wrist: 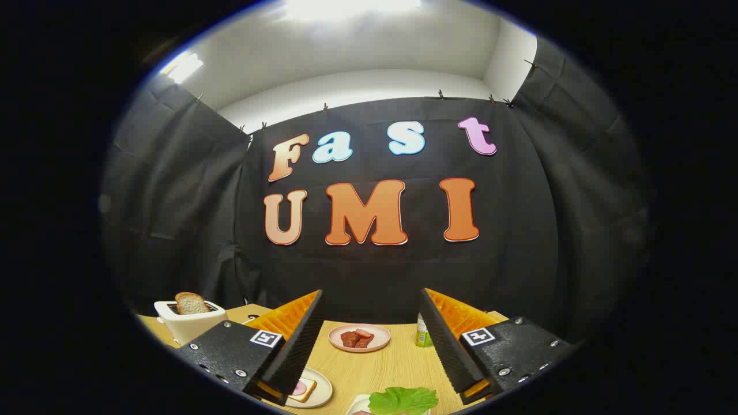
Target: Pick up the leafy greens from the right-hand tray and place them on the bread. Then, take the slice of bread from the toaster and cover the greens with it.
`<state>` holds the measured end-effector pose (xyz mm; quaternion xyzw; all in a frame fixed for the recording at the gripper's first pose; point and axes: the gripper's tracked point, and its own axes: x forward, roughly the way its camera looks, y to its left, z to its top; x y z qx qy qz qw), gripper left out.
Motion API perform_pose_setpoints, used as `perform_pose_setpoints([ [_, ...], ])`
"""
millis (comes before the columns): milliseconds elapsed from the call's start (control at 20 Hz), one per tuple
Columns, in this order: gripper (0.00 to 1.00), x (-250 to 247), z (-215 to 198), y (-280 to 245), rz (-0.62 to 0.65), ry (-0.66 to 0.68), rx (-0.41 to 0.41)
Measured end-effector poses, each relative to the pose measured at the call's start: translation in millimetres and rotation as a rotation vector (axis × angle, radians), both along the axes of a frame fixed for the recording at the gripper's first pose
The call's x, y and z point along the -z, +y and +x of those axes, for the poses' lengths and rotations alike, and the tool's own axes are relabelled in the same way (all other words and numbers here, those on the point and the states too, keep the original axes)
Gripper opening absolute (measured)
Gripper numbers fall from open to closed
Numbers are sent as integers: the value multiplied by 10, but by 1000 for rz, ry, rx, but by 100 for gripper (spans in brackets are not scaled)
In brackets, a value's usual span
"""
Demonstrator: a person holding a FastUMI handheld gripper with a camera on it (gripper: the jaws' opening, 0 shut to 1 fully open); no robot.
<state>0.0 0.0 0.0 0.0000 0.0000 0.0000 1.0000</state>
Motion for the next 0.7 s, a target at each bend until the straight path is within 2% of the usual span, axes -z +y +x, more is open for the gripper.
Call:
perform_pose_setpoints([
  [700, 97, 132, 12, -73, 10, 25, 12],
])
